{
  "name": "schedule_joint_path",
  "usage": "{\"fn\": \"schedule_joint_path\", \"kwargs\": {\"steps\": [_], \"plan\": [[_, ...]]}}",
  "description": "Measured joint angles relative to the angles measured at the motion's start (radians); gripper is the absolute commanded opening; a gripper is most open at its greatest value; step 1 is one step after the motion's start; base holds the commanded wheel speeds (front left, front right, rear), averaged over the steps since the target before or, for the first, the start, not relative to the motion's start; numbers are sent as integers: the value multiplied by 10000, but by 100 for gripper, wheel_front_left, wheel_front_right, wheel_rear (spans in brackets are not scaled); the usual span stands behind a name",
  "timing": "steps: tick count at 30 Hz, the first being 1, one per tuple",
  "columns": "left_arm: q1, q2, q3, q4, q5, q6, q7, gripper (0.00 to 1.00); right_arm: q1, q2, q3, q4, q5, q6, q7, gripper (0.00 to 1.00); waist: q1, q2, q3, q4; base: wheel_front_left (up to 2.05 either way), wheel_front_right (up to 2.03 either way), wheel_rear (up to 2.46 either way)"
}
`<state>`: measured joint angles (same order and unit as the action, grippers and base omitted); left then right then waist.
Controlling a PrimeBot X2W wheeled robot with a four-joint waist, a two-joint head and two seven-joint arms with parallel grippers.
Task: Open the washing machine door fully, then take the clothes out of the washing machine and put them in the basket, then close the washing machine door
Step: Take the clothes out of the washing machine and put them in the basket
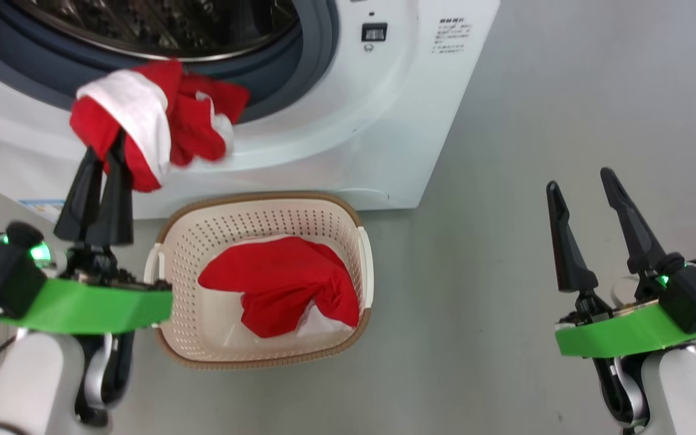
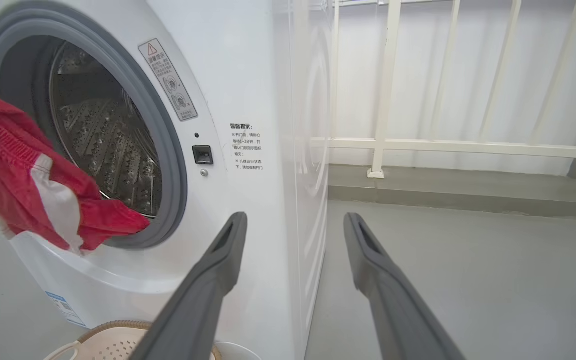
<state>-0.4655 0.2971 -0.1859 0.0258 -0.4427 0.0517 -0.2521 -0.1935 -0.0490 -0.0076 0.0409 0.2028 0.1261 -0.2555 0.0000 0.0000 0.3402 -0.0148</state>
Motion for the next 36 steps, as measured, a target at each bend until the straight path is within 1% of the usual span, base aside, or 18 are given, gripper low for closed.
{"fn": "schedule_joint_path", "kwargs": {"steps": [5, 7, 12, 18, 26, 27, 28, 31, 36], "plan": [[596, 8, 4, -978, 0, 313, 303, 0, 248, 6, -35, -15, 79, 0, 0, 100, 0, 0, -385, -13, 0, 0, 0], [802, 13, -10, -1175, -38, 359, 408, 0, 300, 6, -73, -17, 104, 0, 0, 100, 0, 0, -480, -18, 0, 0, 0], [1185, -10, -107, -830, -244, 359, 571, 0, 299, 8, -42, -56, 173, 0, 0, 100, 0, 0, -393, -24, 0, 0, 0], [1164, -301, -430, 485, -330, 314, 673, 0, 290, 8, 84, -59, 174, 0, 0, 100, 0, 0, -35, -67, 0, 0, 0], [482, -1080, -562, 3101, -995, 284, 1152, 0, 208, 8, 242, -38, 173, 0, 0, 100, 0, 0, 391, -166, 0, 0, 0], [482, -1080, -562, 3101, -995, 284, 1152, 0, 208, 8, 242, -38, 173, 0, 0, 100, 0, 0, 391, -166, 0, 0, 0], [337, -1177, -568, 3455, -1072, 284, 1160, 0, 165, 8, 253, -31, 169, 0, 0, 100, 0, 0, 450, -184, 0, 0, 0], [-202, -1383, -648, 4617, -1321, 203, 1563, 0, 2, 6, 244, 36, 136, 0, 0, 100, 0, 0, 650, -236, 0, 0, 0], [-1132, -1716, -888, 6556, -1528, -6, 2537, 0, -196, 4, 242, 23, 130, 0, 0, 100, 0, 0, 1051, -292, 0, 0, 0]]}}
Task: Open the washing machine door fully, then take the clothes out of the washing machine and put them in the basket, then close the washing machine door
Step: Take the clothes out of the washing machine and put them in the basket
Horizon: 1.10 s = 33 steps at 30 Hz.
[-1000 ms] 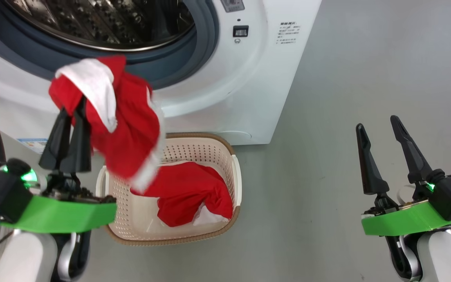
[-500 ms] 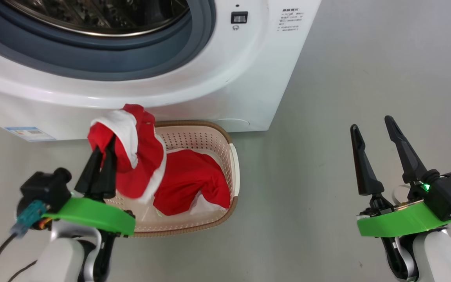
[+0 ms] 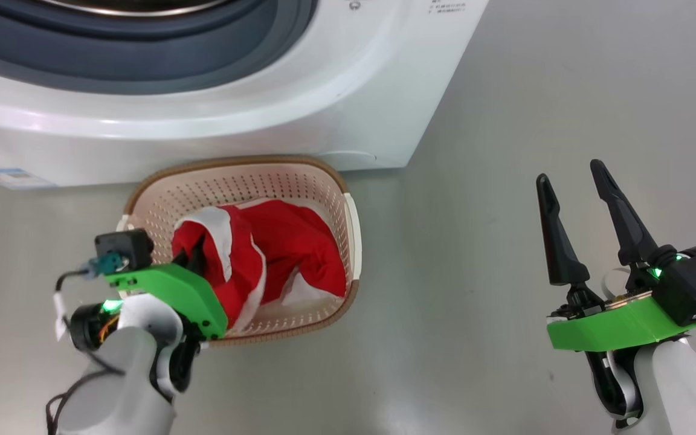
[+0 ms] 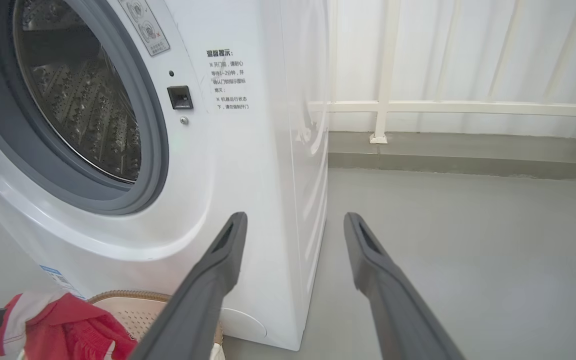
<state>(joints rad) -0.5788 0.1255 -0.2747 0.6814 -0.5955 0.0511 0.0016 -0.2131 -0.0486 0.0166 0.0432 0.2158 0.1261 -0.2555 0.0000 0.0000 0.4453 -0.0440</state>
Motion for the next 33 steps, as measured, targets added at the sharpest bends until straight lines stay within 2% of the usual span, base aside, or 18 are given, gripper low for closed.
{"fn": "schedule_joint_path", "kwargs": {"steps": [2, 8, 9, 10, 12, 13, 14, 16, 17, 18, 28, 33], "plan": [[-569, -115, -155, 1080, -2, -98, 249, 0, -24, 0, 31, -2, 0, 0, 0, 100, 0, 0, 252, -24, 0, 0, 0], [-1492, -182, -295, 2849, 6, -341, 347, 0, -420, 0, 309, 10, 33, 0, 0, 100, 0, 0, 665, -181, 0, 0, 0], [-1652, -182, -318, 3081, 44, -341, 249, 10, -442, -2, 337, 10, 33, 0, 0, 100, 0, 0, 718, -225, 0, 0, 0], [-1809, -186, -339, 3302, 63, -345, 219, 11, -446, -2, 360, 12, 33, 0, 0, 100, 0, 0, 770, -268, 0, 0, 0], [-2096, -209, -385, 3728, 67, -391, 217, 10, -475, -2, 403, 31, 44, 0, 0, 100, 0, 0, 866, -365, 0, 0, 0], [-2217, -205, -433, 3948, 84, -493, 221, 6, -480, -2, 422, 38, 48, 0, 0, 100, 0, 0, 903, -421, 0, 0, 0], [-2313, -207, -447, 4123, 94, -527, 215, 14, -481, -2, 441, 40, 71, 0, 0, 100, 0, 0, 939, -480, 0, 0, 0], [-2487, -194, -445, 4412, 96, -531, 75, 45, -490, -2, 443, 48, 157, 0, 0, 100, 0, 0, 1008, -592, 0, 0, 0], [-2572, -186, -449, 4548, 109, -529, -12, 66, -500, -2, 439, 54, 201, 0, 0, 100, 0, 0, 1041, -643, 0, 0, 0], [-2645, -184, -453, 4669, 136, -529, -77, 100, -514, -2, 437, 54, 238, 0, 0, 100, 0, 0, 1069, -687, 0, 0, 0], [-2833, -127, -510, 5212, 155, -709, -1452, 100, -546, -2, 330, 192, 351, 0, 0, 100, 0, 0, 954, -742, 0, 0, 0], [-2797, -111, -426, 4945, 123, -1003, -2297, 100, -542, 0, 230, 272, 332, 0, 0, 100, 0, 0, 646, -598, 0, 0, 0]]}}
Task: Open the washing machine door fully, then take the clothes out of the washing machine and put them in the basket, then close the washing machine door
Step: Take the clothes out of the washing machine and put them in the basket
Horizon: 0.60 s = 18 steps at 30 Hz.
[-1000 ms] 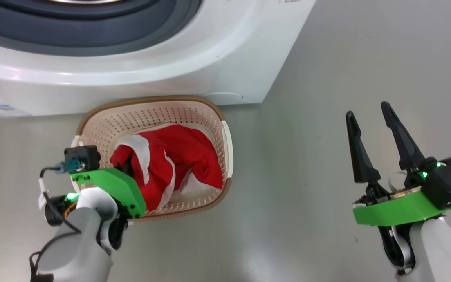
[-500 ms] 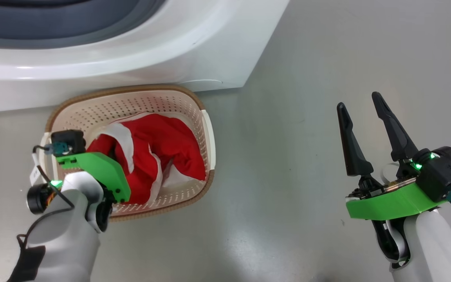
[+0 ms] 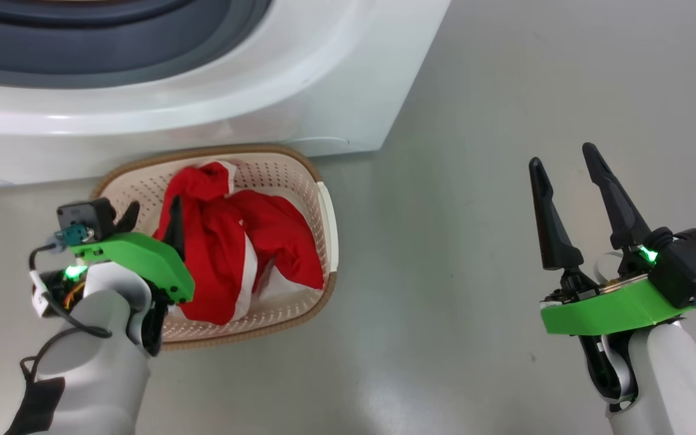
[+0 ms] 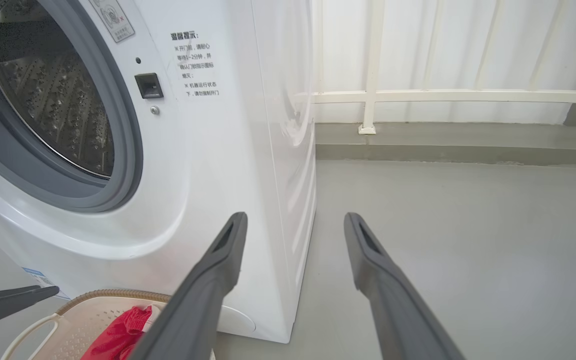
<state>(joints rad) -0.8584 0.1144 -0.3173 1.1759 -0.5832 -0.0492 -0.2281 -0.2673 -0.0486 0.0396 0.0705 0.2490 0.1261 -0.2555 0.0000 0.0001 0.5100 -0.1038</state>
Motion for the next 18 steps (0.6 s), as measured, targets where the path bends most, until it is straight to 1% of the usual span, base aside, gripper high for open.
{"fn": "schedule_joint_path", "kwargs": {"steps": [2, 4, 5, 9, 13, 15, 18], "plan": [[86, 4, 155, -345, -52, -146, -134, 100, 9, 0, -81, 38, -46, 0, 0, 100, 0, 0, -158, 63, 0, 0, 0], [323, -29, 382, -798, -343, -424, -192, 100, 47, 4, -238, 54, -123, 0, 0, 100, -1, 0, -331, 129, 0, 0, 0], [474, -29, 393, -1051, -422, -491, -213, 100, 94, 0, -322, 61, -130, 0, 0, 100, 0, 0, -421, 163, 0, 0, 0], [1177, 17, 644, -2694, -387, -583, -217, 100, 244, 4, -690, 113, -316, 0, 0, 100, 0, 0, -796, 322, 0, 0, 0], [2052, 111, 940, -4489, 98, -529, -217, 100, 329, 25, -1243, 201, -407, 0, 0, 100, 0, 0, -1182, 474, 0, 0, 0], [2576, 180, 1068, -5375, 343, -380, -217, 100, 471, 15, -1547, 328, -479, 0, 0, 100, 0, 0, -1390, 539, 0, 0, 0], [3353, 232, 1239, -6801, 813, -337, -219, 100, 600, 27, -1649, 431, -639, 0, 0, 100, 0, 0, -1715, 617, 0, 0, 0]]}}
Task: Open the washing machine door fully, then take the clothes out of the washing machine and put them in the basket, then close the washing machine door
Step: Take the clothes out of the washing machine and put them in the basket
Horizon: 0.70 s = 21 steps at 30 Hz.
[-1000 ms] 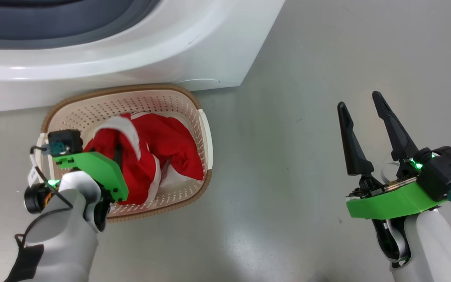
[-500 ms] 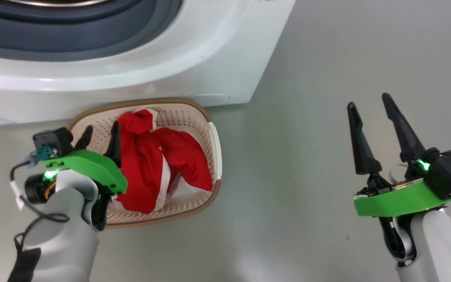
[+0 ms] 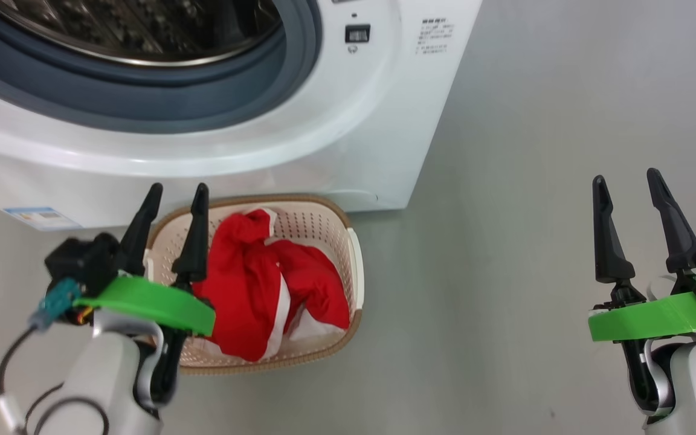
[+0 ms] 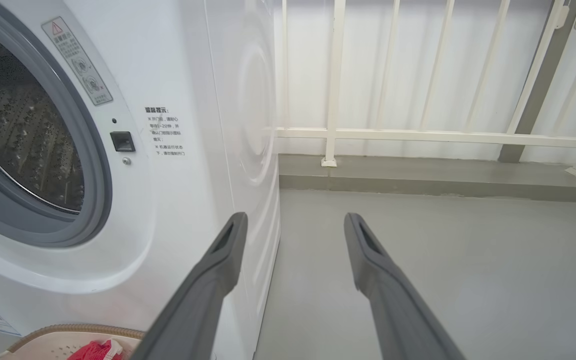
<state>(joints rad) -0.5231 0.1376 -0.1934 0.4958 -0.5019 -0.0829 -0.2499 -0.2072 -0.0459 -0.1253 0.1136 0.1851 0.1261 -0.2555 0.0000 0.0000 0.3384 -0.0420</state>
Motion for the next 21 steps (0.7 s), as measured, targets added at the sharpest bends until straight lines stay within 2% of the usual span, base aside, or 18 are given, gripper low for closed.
{"fn": "schedule_joint_path", "kwargs": {"steps": [4, 8, 21], "plan": [[991, -2, 247, -1496, 414, 211, -31, 100, 77, 2, -8, 6, -23, 0, 0, 100, 0, 0, -443, 72, 0, 0, 0], [1938, 54, 359, -2414, 625, 334, -40, 100, 409, 4, -38, 4, -84, 0, 0, 100, 0, 0, -877, 104, 0, 0, 0], [4245, 773, 924, -4027, 627, 571, -38, 100, 1305, 27, -90, -426, -313, 0, 0, 100, 0, 0, -1978, 55, 0, 0, 0]]}}
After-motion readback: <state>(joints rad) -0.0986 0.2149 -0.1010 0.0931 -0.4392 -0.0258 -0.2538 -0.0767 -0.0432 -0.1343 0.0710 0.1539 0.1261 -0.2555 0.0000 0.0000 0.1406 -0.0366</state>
